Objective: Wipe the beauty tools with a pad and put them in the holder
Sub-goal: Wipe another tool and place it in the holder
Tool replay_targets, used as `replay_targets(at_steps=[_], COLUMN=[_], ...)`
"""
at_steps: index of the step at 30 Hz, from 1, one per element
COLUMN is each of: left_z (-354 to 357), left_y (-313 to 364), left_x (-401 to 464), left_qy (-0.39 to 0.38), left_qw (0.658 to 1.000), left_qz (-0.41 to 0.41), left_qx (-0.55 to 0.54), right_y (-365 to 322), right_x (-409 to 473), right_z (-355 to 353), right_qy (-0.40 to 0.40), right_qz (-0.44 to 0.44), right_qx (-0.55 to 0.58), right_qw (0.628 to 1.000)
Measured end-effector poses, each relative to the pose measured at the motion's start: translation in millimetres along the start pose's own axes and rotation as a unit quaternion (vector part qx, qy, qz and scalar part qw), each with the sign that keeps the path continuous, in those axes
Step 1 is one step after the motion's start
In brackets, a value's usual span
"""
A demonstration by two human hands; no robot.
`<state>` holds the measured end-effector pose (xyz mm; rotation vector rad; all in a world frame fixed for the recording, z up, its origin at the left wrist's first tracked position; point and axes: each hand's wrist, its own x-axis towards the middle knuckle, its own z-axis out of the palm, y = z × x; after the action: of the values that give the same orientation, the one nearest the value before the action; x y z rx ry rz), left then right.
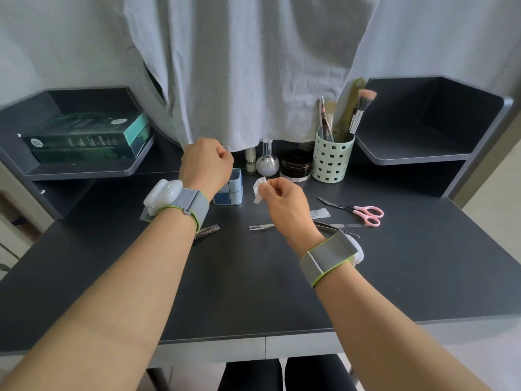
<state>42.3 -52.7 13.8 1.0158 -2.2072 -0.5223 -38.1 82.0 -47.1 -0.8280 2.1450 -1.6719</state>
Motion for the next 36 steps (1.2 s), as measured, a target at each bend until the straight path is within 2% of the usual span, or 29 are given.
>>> replay_targets(at_steps=[9,21,27,36], left_z=[1.3,-2.0,1.6,13.0], left_y=[-2.6,0.0,9.4,9.4], left_x=[-3.2,-19.0,-35.6,-59.4], left_qy=[-0.033,-0.022,-0.102,-0.233], left_qw=[0.999,0.999,0.993,0.969], left_qz=[0.0,0.034,0.052,0.052], left_qx=[0.023,0.024,-0.001,0.062], right_y=[0.7,3.8,6.8,8.7], right_x=[-1.7,-3.5,-3.7,-7.1], right_z=[0.0,-1.3,-5.3,-13.1], right_qy=[0.003,0.024,0.04,0.06], right_qz=[0.005,0.01,0.018,0.021], right_qx=[0.004,0.014,0.016,0.015], right_qw=[1.0,1.0,0.999,0.998])
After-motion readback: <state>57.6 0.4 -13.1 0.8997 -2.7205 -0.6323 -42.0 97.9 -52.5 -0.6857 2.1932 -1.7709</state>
